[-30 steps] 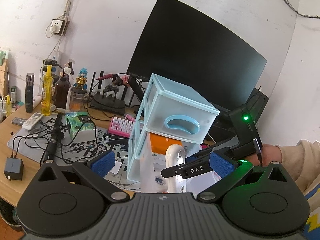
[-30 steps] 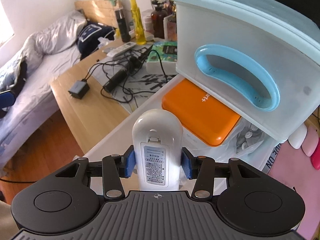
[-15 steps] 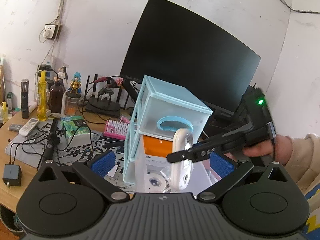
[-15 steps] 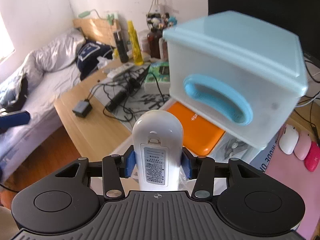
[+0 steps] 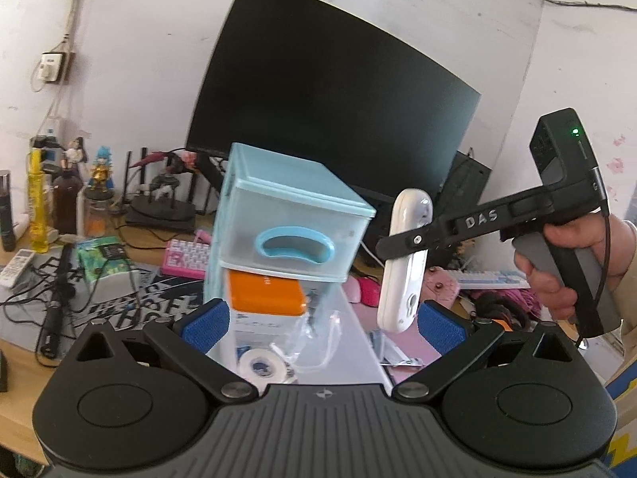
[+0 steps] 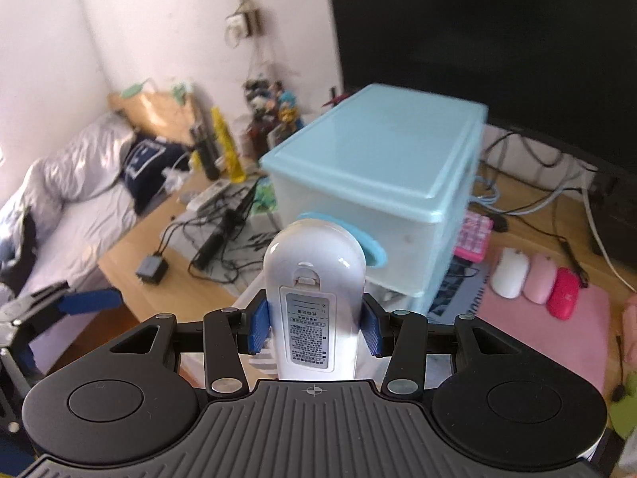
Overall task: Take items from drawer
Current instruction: 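Lift the white bottle up out of the drawer with the right tool, then lower the white bottle onto the pink mat with the right tool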
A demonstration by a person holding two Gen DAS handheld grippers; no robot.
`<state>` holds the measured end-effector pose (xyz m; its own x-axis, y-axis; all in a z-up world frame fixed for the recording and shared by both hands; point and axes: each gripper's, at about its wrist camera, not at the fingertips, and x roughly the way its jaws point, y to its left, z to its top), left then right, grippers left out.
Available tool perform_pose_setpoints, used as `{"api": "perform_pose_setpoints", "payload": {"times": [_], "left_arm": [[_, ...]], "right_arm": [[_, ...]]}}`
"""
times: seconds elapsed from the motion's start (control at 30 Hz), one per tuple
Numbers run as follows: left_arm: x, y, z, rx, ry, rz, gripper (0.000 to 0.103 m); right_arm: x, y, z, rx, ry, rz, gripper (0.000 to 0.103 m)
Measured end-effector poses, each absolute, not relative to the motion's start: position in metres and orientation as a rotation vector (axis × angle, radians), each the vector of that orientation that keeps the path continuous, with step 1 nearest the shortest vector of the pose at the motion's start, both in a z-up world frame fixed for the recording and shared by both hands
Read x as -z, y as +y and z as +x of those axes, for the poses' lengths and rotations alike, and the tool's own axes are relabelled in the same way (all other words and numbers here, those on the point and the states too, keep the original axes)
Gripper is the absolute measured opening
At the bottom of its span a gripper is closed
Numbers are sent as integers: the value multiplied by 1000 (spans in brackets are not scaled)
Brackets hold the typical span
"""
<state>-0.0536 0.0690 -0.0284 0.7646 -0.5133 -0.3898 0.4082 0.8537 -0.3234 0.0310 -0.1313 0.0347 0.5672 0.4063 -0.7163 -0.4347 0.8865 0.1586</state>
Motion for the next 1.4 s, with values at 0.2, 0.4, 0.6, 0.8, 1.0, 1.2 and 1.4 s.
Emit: {"api": "perform_pose_setpoints", "payload": {"times": [0.2, 0.4, 0.6, 0.8, 1.0, 1.2, 1.4], "left_arm": [[28, 57, -57, 540, 487, -204, 103], [27, 50, -61, 548, 488, -188, 103], [26, 43, -65, 543, 490, -175, 103], [21, 36, -69, 533, 498, -151, 103], [16, 27, -70, 531, 496, -131, 103], [14, 19, -68, 530, 500, -118, 103], [14, 13, -66, 525, 506, -112, 103]], "right_arm": [[-44, -178, 24, -395, 811, 14, 50], [-28, -228, 32, -269, 819, 61, 50], [26, -271, 48, -168, 891, 112, 50], [93, -292, 69, -103, 987, 142, 50], [150, -304, 88, -36, 1078, 167, 50], [186, -317, 105, 15, 1136, 158, 50], [211, -322, 119, 44, 1182, 142, 50]]}}
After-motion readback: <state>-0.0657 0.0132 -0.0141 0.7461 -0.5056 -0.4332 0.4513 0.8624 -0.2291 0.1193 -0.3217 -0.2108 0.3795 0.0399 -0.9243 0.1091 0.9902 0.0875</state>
